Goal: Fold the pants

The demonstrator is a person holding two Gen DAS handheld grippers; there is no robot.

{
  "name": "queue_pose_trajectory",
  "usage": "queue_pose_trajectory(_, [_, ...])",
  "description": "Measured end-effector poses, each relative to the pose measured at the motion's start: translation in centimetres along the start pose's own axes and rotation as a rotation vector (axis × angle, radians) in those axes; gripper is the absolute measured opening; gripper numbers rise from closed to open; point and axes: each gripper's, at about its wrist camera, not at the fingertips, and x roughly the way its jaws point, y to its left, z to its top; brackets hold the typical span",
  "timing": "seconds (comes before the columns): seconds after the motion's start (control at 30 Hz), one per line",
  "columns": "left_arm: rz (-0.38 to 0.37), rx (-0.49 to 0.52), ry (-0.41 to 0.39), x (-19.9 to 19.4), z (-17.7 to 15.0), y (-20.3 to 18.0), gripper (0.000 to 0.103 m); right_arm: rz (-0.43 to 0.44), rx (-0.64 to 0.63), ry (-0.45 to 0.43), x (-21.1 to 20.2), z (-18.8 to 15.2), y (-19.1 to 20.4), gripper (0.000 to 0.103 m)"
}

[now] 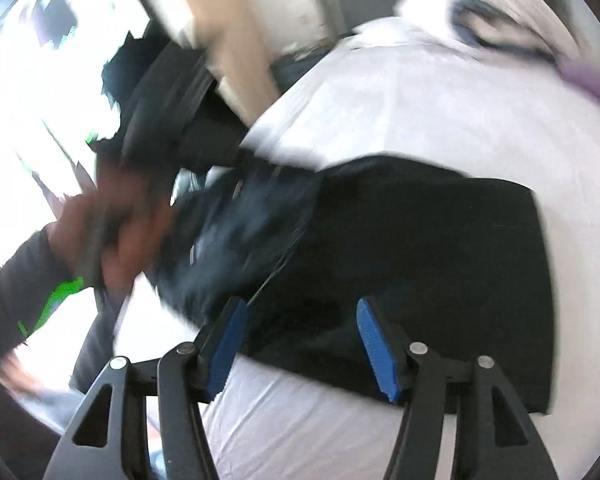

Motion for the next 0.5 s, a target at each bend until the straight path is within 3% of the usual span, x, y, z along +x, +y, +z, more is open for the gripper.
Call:
queue_pose_trajectory(0.1, [-0.026, 0.02, 0.059, 3.0, -1.8, -1.8, 0.013, 0.15, 0.2, -0.075, -2.6, 2.1, -6.9, 0.062])
queue_pose_trajectory(0.23, [0.012, -0.02, 0.111, 6.0, -4.2, -0.8, 0.013, 0.379, 0.422, -0.033, -0.2, 4.5, -15.8, 0.063])
queue_pose_trajectory(0.37, [-0.045, -0.06, 0.073, 5.3, -5.4, 0.5, 0.013, 0.412, 0.528, 0.057, 4.5, 5.5, -20.6, 0.063])
queue_pose_trajectory(0.5, [-0.059, -0.046, 0.06, 5.1, -5.9, 1.0, 0.013, 0.435, 0.581, 0.104, 8.2, 5.4, -22.4, 0.062])
